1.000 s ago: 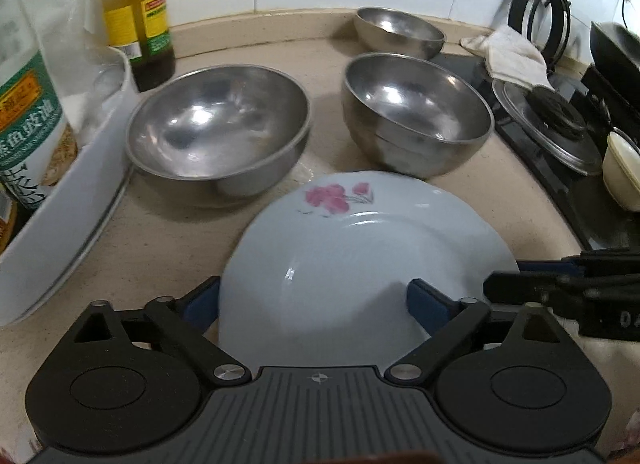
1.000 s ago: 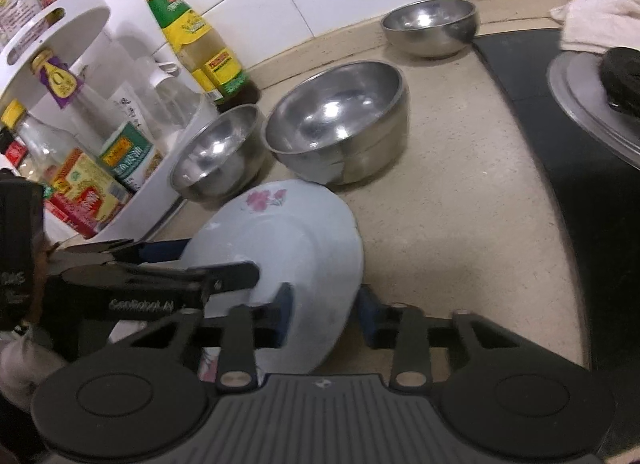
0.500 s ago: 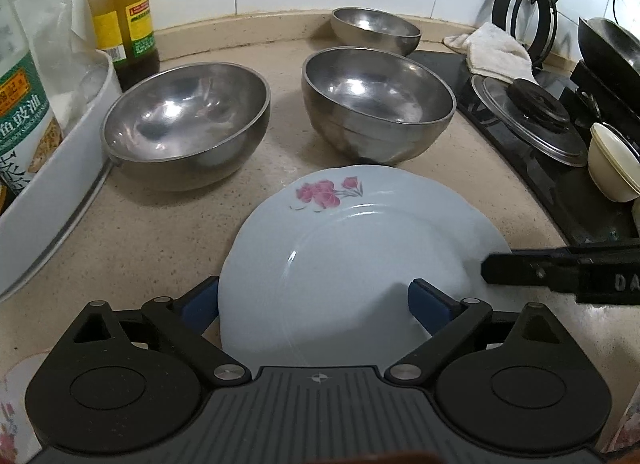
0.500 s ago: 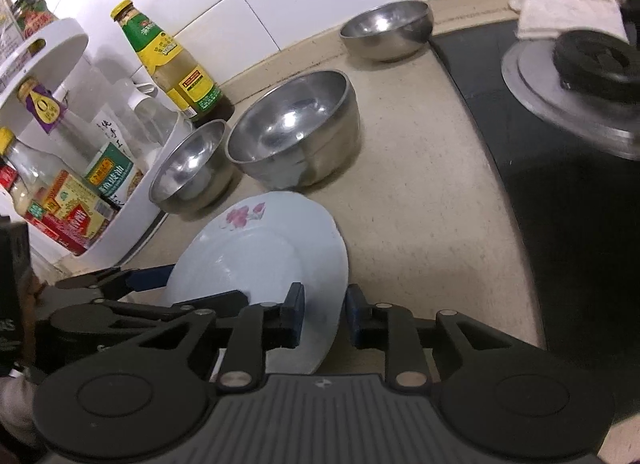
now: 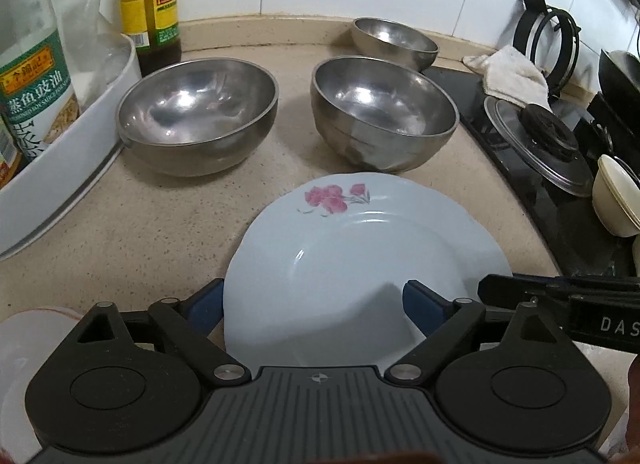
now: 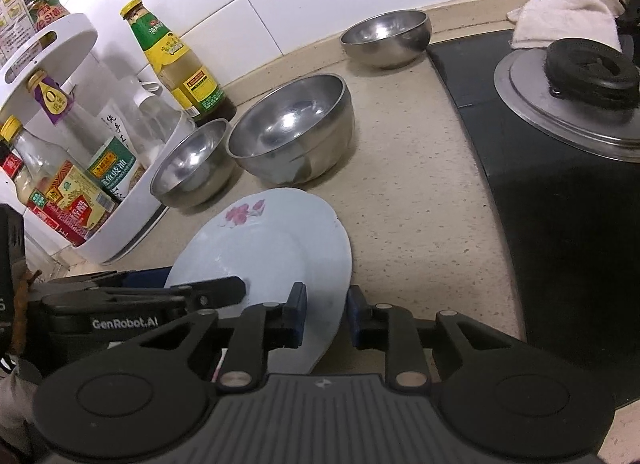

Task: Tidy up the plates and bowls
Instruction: 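Lift the pink-flower plate with the right gripper toward the steel bowls, then carry the pink-flower plate with the right gripper toward the spice rack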

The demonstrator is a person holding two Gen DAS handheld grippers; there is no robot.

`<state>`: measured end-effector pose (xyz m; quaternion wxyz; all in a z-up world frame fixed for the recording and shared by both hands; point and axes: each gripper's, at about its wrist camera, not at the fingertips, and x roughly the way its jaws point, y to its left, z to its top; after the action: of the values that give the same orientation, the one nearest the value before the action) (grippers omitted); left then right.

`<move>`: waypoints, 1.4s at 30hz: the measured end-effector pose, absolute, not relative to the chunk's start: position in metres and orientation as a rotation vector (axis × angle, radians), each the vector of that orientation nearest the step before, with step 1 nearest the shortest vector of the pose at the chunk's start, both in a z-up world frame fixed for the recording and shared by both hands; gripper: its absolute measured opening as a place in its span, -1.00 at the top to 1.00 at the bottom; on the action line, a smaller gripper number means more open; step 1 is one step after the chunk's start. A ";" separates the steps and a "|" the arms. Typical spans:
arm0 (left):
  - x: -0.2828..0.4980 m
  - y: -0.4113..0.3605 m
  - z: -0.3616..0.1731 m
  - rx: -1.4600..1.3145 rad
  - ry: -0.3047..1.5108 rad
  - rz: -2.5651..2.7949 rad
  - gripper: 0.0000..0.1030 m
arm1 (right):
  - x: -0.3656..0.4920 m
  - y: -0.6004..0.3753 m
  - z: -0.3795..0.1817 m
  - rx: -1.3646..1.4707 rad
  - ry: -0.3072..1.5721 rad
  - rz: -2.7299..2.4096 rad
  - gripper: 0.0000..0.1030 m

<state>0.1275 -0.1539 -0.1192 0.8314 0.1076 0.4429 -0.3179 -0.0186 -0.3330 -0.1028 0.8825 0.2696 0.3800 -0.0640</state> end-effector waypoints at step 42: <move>0.099 -0.109 -0.070 0.153 0.785 -0.558 -0.84 | -0.014 -0.305 -0.070 0.522 0.710 -0.014 0.58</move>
<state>0.0989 -0.1088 -0.0698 0.8834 0.0734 0.3773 -0.2679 -0.0139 -0.3050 -0.0696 0.9045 0.2527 0.3434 -0.0069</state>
